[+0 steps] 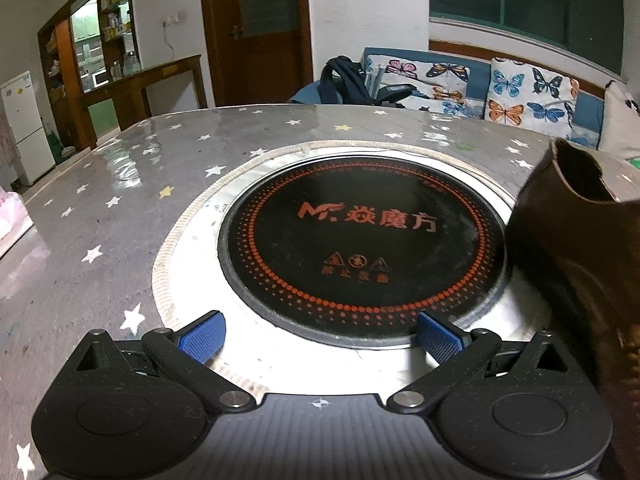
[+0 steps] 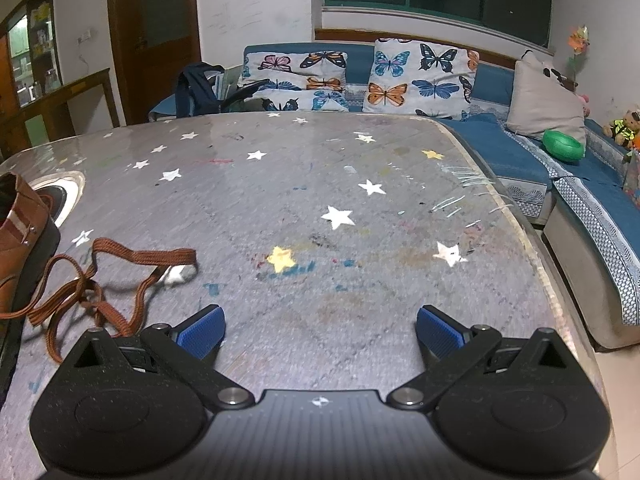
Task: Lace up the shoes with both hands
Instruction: 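Move the right tool toward the loose brown shoelace beside the shoe, then close the right gripper on the brown shoelace tip and lift it, then grasp the shoe's eyelet flap with the left gripper while right carries lace toward it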
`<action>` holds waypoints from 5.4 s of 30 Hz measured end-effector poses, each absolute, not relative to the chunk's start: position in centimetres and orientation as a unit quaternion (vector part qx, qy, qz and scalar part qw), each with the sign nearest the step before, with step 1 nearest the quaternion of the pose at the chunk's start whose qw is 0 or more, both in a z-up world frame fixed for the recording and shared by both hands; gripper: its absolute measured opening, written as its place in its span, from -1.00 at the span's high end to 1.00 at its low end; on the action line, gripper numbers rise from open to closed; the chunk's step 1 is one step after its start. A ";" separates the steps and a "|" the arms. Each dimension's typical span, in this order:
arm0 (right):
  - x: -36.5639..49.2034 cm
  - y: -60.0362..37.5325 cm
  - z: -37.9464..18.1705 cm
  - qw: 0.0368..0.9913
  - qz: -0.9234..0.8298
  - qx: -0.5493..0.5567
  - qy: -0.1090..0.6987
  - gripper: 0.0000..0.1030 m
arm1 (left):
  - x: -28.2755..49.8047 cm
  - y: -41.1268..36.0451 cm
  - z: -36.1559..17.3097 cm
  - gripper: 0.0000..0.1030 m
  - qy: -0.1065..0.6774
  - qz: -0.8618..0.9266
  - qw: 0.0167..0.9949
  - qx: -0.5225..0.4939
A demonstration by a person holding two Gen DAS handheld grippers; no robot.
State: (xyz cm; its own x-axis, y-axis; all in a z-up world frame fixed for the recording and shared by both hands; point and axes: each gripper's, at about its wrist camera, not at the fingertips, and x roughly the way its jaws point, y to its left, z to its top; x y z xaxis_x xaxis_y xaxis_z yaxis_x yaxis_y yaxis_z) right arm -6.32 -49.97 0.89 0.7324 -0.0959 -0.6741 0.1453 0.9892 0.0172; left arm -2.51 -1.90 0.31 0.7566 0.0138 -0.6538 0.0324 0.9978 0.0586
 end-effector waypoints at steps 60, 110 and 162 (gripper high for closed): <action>-8.3 -41.3 2.5 0.931 0.061 -0.049 0.357 -0.49 | -7.9 -5.0 3.7 -1.00 0.327 -0.072 0.940 0.061; -8.1 -43.3 6.6 0.928 0.132 -0.056 0.345 0.73 | -7.0 -5.4 3.7 -1.00 0.329 -0.092 0.938 0.060; -13.4 -35.3 3.7 0.845 0.261 -0.182 0.430 0.78 | -9.5 -6.5 6.5 -1.00 0.308 -0.191 0.927 0.101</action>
